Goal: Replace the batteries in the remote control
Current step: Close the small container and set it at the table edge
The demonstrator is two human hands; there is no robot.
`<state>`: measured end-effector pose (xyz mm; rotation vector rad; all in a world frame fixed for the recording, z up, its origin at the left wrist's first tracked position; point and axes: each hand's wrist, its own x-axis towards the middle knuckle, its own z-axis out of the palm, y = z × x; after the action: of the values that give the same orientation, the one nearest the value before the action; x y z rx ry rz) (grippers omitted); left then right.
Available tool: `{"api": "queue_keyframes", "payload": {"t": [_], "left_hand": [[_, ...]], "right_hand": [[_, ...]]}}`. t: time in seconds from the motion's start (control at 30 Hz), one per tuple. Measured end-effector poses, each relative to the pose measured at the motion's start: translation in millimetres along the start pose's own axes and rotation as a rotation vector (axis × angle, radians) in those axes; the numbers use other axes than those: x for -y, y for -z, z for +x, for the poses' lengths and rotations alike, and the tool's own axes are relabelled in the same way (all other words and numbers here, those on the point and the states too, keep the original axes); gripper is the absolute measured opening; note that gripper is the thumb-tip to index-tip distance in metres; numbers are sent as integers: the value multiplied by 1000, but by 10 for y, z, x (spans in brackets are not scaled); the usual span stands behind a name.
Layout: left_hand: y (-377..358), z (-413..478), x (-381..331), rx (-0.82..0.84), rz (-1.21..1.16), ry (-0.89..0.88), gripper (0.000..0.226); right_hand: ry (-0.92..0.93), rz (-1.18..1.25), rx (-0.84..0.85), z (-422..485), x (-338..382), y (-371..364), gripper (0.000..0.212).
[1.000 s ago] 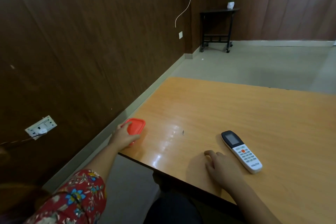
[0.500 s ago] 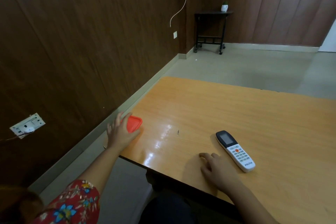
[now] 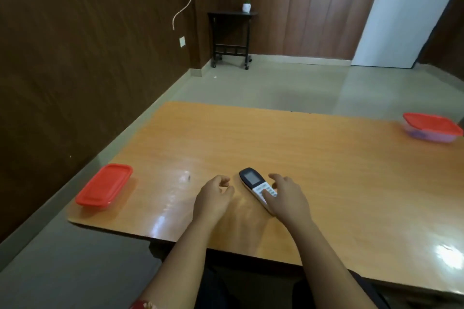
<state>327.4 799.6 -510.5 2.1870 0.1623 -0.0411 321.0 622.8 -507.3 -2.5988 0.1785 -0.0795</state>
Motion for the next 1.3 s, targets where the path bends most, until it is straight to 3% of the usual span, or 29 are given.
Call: {"api": "queue_keyframes", "payload": {"t": [0.1, 0.17, 0.27, 0.47, 1.03, 1.3], "left_hand": [[-90, 43, 38, 16, 81, 17, 32], [-158, 62, 34, 11, 93, 18, 33], [-258, 76, 3, -6, 134, -38, 33], [-444, 119, -80, -18, 189, -133, 33], [-634, 250, -61, -12, 204, -154, 31], [-579, 91, -178, -78, 210, -180, 32]], "right_hand": [[-19, -175, 131, 62, 14, -117, 72], [-20, -243, 157, 119, 16, -205, 64], [-52, -213, 97, 194, -41, -219, 50], [-271, 26, -184, 518, -316, 56, 48], [-343, 60, -179, 976, -421, -42, 43], [-354, -16, -113, 836, -390, 81, 71]]}}
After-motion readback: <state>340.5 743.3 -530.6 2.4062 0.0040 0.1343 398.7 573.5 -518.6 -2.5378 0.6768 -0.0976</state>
